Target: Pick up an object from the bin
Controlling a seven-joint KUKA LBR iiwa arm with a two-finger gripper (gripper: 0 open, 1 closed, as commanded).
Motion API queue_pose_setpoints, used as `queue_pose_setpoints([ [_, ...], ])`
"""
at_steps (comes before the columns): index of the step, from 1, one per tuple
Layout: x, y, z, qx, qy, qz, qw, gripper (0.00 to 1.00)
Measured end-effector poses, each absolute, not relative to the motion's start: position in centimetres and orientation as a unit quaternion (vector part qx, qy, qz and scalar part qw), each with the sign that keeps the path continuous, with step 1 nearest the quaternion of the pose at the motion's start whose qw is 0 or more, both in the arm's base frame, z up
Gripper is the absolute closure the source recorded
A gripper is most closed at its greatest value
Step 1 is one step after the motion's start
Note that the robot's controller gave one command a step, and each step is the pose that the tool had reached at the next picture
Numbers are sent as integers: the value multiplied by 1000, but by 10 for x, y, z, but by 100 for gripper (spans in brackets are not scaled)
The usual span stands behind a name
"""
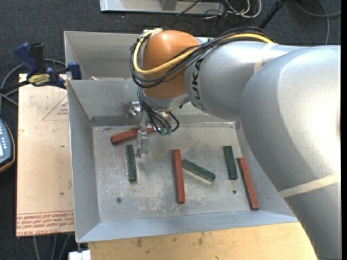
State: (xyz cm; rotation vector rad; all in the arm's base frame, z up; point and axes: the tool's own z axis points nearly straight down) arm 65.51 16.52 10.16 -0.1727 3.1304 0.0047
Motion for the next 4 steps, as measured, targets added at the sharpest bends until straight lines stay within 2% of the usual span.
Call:
queue_pose_setpoints([
  [1, 657, 155, 106, -87, 996, 1, 2, 0],
  [2, 657, 143, 69, -110, 994, 1, 1, 0],
  [3, 658, 143, 71, -109, 994, 1, 3, 0],
  [4, 658, 143, 72, -109, 994, 1, 2, 100],
])
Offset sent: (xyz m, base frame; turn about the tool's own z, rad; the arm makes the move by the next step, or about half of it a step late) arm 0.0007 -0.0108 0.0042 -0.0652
